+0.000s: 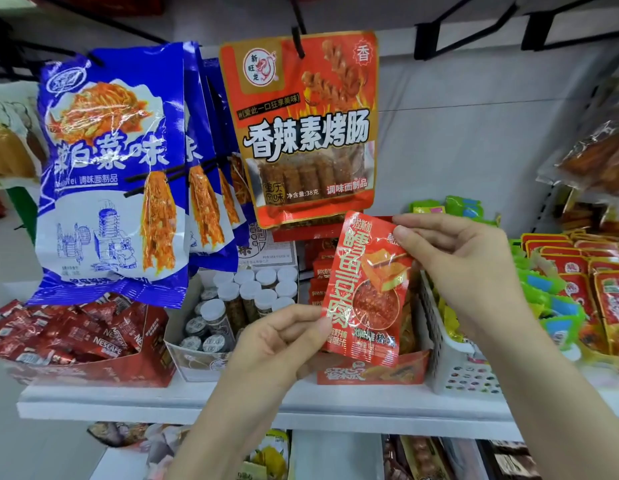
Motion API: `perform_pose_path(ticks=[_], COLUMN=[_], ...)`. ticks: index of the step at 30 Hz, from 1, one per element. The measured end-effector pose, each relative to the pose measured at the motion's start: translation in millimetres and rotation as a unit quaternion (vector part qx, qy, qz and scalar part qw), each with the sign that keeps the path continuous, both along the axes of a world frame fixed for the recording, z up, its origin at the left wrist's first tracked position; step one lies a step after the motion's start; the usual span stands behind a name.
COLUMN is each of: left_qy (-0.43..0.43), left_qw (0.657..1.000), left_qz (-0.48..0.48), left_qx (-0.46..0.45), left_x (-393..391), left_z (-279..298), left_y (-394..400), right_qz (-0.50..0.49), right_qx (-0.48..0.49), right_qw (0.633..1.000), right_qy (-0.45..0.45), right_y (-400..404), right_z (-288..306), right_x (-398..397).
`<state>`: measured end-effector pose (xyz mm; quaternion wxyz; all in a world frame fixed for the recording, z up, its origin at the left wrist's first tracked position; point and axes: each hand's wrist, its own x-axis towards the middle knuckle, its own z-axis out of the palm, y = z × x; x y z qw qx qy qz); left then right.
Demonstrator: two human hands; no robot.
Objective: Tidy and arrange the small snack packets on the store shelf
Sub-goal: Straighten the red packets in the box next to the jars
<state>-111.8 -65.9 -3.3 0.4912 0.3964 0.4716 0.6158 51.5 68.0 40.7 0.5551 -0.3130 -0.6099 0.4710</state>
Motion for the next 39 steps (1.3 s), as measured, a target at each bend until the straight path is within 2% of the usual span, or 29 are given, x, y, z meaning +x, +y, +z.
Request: perform_pose_path(ticks=[2,4,5,7,8,9,11,13,14,15,16,17,19,21,22,23,24,26,39], left_qy=[-0.028,-0.027,0.009,0.135,0.202,0.273,0.441,0.564,0.591,0.603,0.600,0.586,0.518,0.358,0.261,0.175,0.116,0.071,0.046], left_qw=[0.999,0.996,0.991,0.960,0.935,0.903,0.809,0.714,0.688,0.679,0.687,0.711,0.799,0.915,0.956,0.980,0.991,0.996,0.995], left_qz=[0.013,0.080,0.132,0.238,0.278,0.311,0.344,0.329,0.313,0.295,0.278,0.259,0.214,0.136,0.099,0.068,0.050,0.047,0.083], left_qx=[0.014,0.025,0.032,0.065,0.089,0.116,0.180,0.255,0.281,0.297,0.302,0.290,0.220,0.126,0.090,0.066,0.053,0.040,0.039], left_x=[9.8,19.0,22.2,25.4,25.9,25.6,22.7,23.0,23.7,23.9,24.7,25.0,24.7,22.9,20.9,18.9,17.1,16.6,16.6], left_z=[0.1,-0.5,-1.2,-2.8,-3.6,-5.4,-10.8,-18.1,-19.7,-20.1,-20.4,-20.4,-16.5,-9.7,-8.2,-7.7,-8.1,-7.8,-8.9], left_y=[1.6,5.1,6.2,7.1,6.5,6.3,9.5,12.2,13.2,13.2,12.8,11.5,8.2,6.5,6.7,7.3,8.2,9.1,10.1], right_qz=[0.004,0.002,-0.017,-0.067,-0.068,-0.040,0.069,0.134,0.132,0.115,0.097,0.087,0.084,0.087,0.090,0.094,0.098,0.101,0.105], right_qx=[-0.010,-0.034,-0.039,-0.019,-0.020,-0.045,-0.131,-0.144,-0.133,-0.131,-0.138,-0.148,-0.160,-0.161,-0.161,-0.163,-0.166,-0.172,-0.189], right_qw=[1.000,0.998,0.998,0.996,0.995,0.996,0.989,0.980,0.982,0.985,0.986,0.985,0.982,0.980,0.979,0.978,0.977,0.975,0.972], right_qy=[0.025,0.045,0.035,-0.050,-0.075,-0.063,-0.004,-0.002,-0.002,0.007,0.020,0.031,0.059,0.078,0.085,0.090,0.095,0.099,0.097], right_y=[1.4,0.9,1.6,0.4,-1.2,-4.8,-14.0,-23.5,-25.0,-25.1,-23.8,-22.4,-18.1,-14.2,-12.6,-11.6,-10.9,-10.9,-14.2], right_z=[-1.8,-4.2,-7.1,-9.7,-10.2,-8.4,-4.1,-0.8,-0.1,0.6,1.3,2.5,5.0,6.9,7.2,7.7,7.7,8.0,9.9], right_x=[-2.5,-6.0,-6.7,-7.0,-7.1,-8.6,-12.3,-15.0,-14.9,-14.0,-12.6,-10.3,-5.1,-0.5,1.6,2.7,3.1,1.8,2.0])
